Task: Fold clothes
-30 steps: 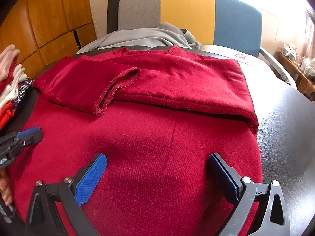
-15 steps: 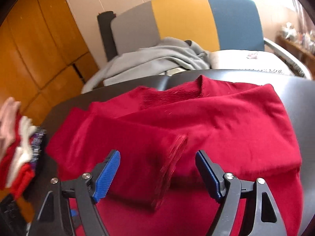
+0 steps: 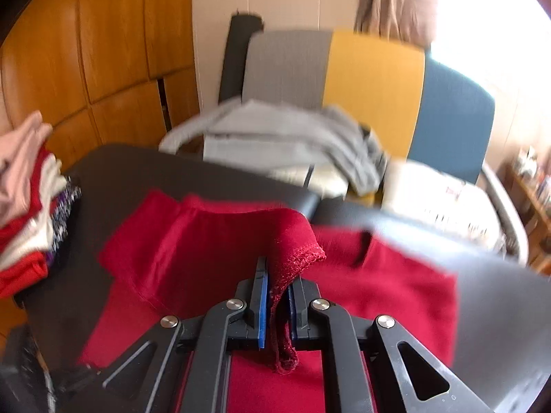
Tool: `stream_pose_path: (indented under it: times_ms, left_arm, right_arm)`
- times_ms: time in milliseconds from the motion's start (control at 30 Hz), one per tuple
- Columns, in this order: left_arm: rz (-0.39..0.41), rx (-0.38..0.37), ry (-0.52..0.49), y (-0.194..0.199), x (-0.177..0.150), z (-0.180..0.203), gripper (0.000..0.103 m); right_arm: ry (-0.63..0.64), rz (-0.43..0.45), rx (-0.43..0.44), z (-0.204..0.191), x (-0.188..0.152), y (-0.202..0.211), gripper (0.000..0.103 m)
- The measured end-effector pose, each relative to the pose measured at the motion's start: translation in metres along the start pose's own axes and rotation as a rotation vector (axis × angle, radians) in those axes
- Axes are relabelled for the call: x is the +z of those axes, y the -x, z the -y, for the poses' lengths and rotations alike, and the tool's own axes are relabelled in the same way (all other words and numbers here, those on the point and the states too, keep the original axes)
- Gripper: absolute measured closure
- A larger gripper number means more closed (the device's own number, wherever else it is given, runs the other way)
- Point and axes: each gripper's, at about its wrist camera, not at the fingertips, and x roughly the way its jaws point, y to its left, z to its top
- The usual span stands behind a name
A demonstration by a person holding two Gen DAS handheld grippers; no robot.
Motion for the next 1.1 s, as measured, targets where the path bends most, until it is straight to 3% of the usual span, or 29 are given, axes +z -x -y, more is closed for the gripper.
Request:
stream_pose_path:
  times_ms: [167, 367, 500, 700, 767, 867, 967, 1033, 1100]
  left_arm:
    - [-0.035, 0.024, 0.027, 0.001, 0.018, -0.002, 0.079]
    - [0.002, 0.018, 0.14, -0.007, 0.063, -0.021, 0.078]
    - [0.006, 0.005, 0.144, -0.031, 0.092, -0.019, 0.076]
    - [-0.016, 0.126, 0.178, -0.054, 0.101, -0.033, 0.076]
    - [-0.029, 0.186, 0.147, -0.055, 0.095, -0.039, 0.074]
    - [-0.044, 0.204, 0.114, -0.053, 0.09, -0.045, 0.073]
    - [-0.054, 0.233, 0.078, -0.047, 0.086, -0.045, 0.073]
    - [-0.057, 0.24, 0.063, -0.044, 0.083, -0.046, 0.073]
    - [-0.056, 0.243, 0.049, -0.04, 0.082, -0.043, 0.073]
  right_arm:
    - [-0.013, 0.01, -0.077, 0.032, 0.025, 0.016, 0.094]
    - [-0.168, -0.043, -0.079, 0.088, 0.002, 0.008, 0.094]
    - [-0.225, -0.062, -0.064, 0.107, -0.013, 0.006, 0.093]
    - [-0.274, -0.127, -0.056, 0.127, -0.041, -0.008, 0.093]
    - [-0.312, -0.167, -0.047, 0.139, -0.053, -0.018, 0.092]
    - [-0.364, -0.229, -0.054, 0.152, -0.076, -0.04, 0.085]
    - [-0.472, -0.263, 0.009, 0.163, -0.101, -0.052, 0.085]
    - [-0.551, -0.249, 0.078, 0.169, -0.115, -0.051, 0.079]
    - [-0.635, -0.209, 0.164, 0.175, -0.126, -0.046, 0.064]
